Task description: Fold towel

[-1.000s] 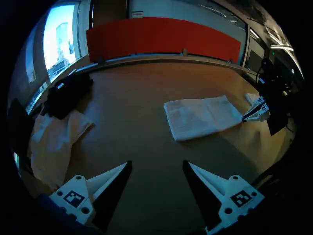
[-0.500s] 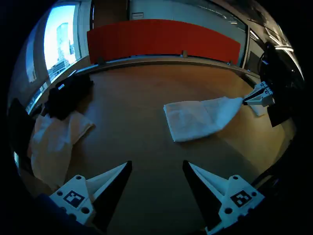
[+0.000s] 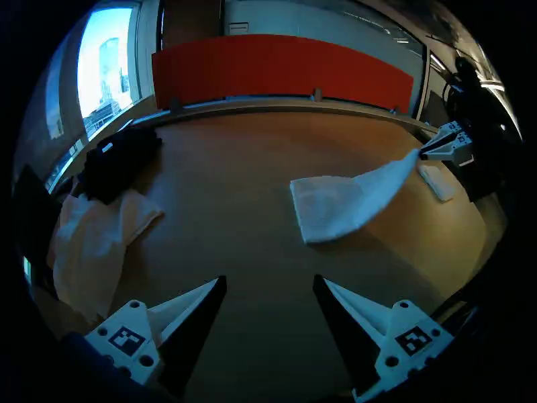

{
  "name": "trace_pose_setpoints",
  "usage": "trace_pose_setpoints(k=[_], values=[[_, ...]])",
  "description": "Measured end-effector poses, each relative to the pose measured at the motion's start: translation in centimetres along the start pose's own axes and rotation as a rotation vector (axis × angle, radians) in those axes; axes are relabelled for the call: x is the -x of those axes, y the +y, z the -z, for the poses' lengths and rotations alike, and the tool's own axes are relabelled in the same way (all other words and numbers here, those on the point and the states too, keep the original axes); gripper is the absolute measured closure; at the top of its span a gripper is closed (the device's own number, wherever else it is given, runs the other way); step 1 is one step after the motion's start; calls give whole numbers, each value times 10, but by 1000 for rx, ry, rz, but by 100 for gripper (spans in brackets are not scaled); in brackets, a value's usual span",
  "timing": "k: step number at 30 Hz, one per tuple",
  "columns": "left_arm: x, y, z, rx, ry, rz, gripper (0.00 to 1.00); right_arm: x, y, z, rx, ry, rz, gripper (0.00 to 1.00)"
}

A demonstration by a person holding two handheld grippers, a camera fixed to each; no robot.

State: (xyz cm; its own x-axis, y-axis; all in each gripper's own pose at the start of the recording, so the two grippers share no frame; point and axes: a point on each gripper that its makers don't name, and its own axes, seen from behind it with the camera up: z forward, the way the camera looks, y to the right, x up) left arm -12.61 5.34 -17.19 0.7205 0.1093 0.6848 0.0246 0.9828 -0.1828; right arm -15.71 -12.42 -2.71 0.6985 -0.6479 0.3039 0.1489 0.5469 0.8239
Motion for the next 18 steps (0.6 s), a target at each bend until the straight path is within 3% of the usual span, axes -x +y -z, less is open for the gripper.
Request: trace_pose_setpoints(k=[8,18], values=[[2,0,2,-1,-2,2,4,-4,5,8,8,4,11,95],[6,2,6,-9,0,8,4,-28,-10,-1,-35,24,77,95]])
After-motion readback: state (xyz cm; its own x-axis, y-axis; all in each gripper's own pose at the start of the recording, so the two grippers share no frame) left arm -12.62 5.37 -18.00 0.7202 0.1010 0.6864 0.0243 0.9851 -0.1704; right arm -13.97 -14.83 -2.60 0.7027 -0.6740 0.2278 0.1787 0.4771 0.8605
